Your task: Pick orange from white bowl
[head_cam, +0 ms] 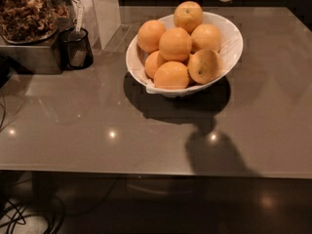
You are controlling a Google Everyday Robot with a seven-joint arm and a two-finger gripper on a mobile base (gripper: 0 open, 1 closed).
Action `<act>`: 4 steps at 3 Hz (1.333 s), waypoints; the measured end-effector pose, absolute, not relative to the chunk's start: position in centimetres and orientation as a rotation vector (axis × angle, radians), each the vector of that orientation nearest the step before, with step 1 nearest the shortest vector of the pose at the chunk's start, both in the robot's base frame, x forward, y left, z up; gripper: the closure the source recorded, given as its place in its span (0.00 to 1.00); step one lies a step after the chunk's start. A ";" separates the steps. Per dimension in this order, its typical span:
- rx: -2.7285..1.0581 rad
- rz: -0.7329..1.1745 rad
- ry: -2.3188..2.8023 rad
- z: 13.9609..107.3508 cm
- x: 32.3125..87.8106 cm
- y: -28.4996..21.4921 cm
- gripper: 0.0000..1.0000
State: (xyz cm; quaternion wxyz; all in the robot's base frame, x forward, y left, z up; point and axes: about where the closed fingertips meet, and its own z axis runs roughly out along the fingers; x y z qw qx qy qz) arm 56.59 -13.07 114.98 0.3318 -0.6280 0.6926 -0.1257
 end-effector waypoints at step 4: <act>-1.505 -0.140 2.128 102.4 59.4 -16.5 0.00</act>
Offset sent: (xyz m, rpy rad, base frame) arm 0.0269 -0.0372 -0.1021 0.0375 0.2307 -0.1780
